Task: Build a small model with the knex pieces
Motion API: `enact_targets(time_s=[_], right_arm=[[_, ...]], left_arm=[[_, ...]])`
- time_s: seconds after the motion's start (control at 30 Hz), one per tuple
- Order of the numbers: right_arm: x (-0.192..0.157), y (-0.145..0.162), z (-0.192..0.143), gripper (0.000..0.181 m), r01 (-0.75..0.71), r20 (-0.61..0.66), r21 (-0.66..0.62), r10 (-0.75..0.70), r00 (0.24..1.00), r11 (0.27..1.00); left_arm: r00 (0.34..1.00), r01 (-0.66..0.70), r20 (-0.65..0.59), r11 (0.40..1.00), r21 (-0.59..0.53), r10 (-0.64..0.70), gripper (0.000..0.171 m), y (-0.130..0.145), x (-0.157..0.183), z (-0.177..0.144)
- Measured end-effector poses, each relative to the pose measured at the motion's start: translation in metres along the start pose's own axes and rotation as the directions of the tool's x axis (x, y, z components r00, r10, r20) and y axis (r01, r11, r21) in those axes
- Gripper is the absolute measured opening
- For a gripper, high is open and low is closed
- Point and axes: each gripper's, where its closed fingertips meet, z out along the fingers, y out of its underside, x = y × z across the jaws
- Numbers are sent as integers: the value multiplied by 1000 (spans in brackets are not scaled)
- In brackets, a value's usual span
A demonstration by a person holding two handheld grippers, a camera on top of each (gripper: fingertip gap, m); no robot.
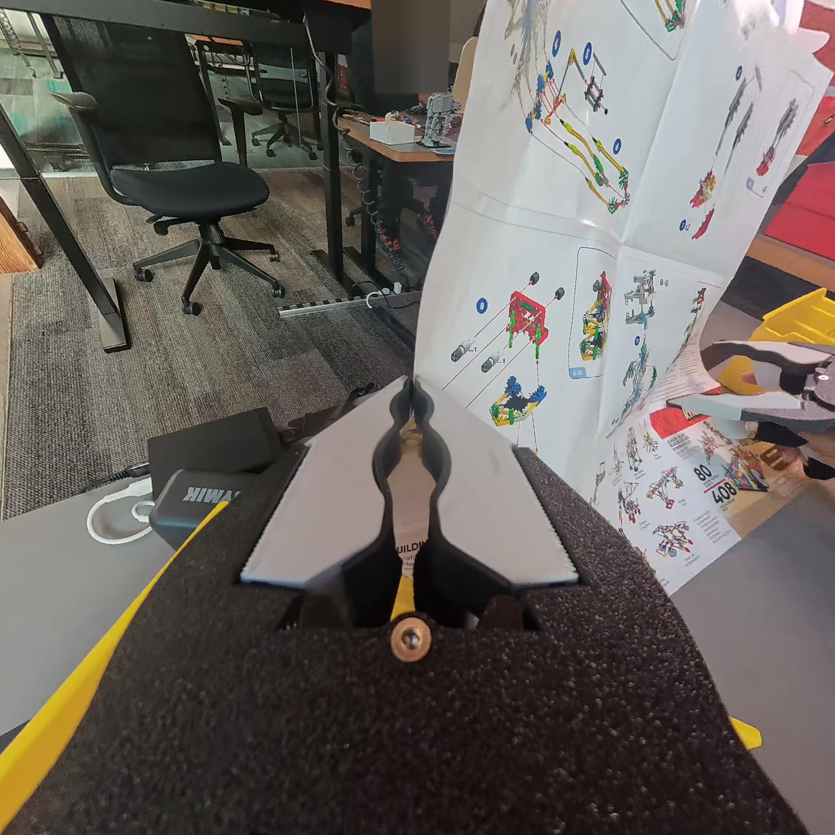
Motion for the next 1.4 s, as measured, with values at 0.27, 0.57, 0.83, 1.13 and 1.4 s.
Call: enact_targets(time_s=[0.27, 0.57, 0.83, 1.13, 1.4], right_arm=[[49, -61, 15, 121, -226, 99, 182, 211, 972, 957], [66, -107, 1, 136, -411, 396, 238, 298, 868, 880], [109, -152, -32, 30, -479, 506, 281, 296, 810, 832], [158, -156, -28, 0, -132, 260, 392, 28, 965, 910], [147, -152, -11, 0, -5, 206, 428, -92, 974, 904]], left_arm=[[1000, 14, 13, 1000, 3, -14, 0, 6, -8, -8], [996, 75, 44, 997, 11, -75, 0, 15, -22, -10], [997, 62, 43, 992, 106, -67, 0, 0, -24, -14], [1000, -8, 28, 991, 132, 5, 0, -18, -2, 6], [981, -139, 168, 956, 258, 97, 0, -51, -7, -6]])
